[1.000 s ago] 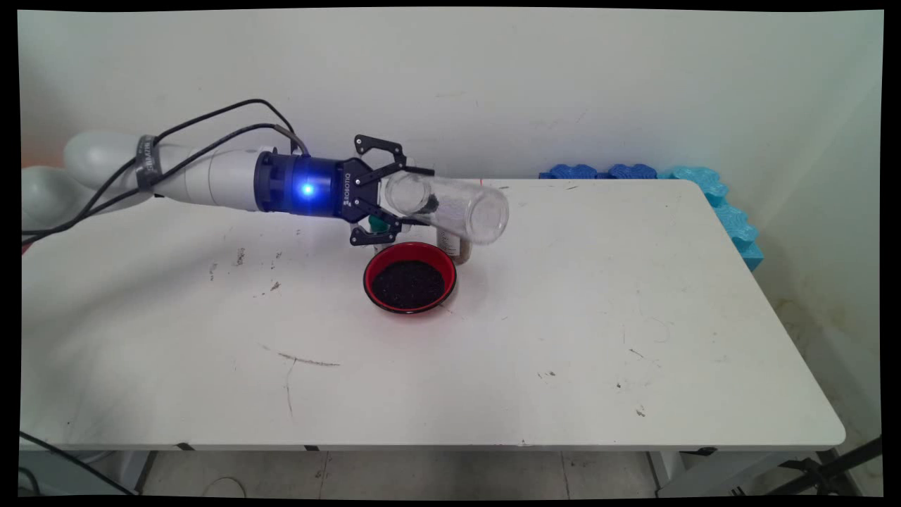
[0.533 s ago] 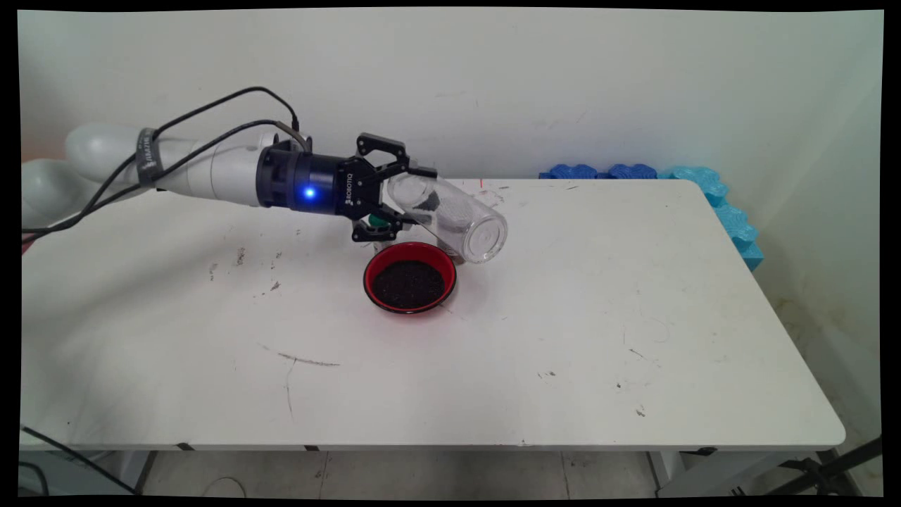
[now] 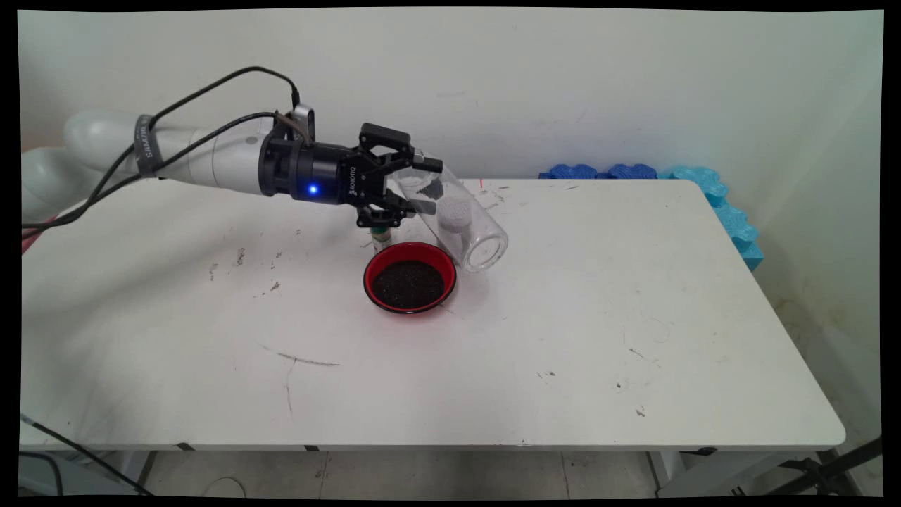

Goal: Pour the black seasoning powder in the red bowl

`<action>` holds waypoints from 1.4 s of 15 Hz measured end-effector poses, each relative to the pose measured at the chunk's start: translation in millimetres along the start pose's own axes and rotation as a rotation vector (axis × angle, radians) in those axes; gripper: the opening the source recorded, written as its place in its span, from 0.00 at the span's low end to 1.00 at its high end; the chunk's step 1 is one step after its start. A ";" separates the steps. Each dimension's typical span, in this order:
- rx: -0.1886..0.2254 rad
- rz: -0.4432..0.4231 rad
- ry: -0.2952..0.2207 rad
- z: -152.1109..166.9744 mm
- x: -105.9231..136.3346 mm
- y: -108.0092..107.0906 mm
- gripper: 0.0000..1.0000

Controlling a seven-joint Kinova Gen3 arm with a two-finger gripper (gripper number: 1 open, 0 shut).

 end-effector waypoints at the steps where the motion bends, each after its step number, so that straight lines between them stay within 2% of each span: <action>1: 0.005 0.048 -0.003 0.0 -0.2 2.1 0.00; 10: 0.054 0.408 -0.049 3.2 -1.7 16.0 0.00; 16: 0.091 0.703 -0.090 7.1 -5.2 30.0 0.00; 21: 0.114 0.980 -0.137 13.0 -9.7 44.4 0.00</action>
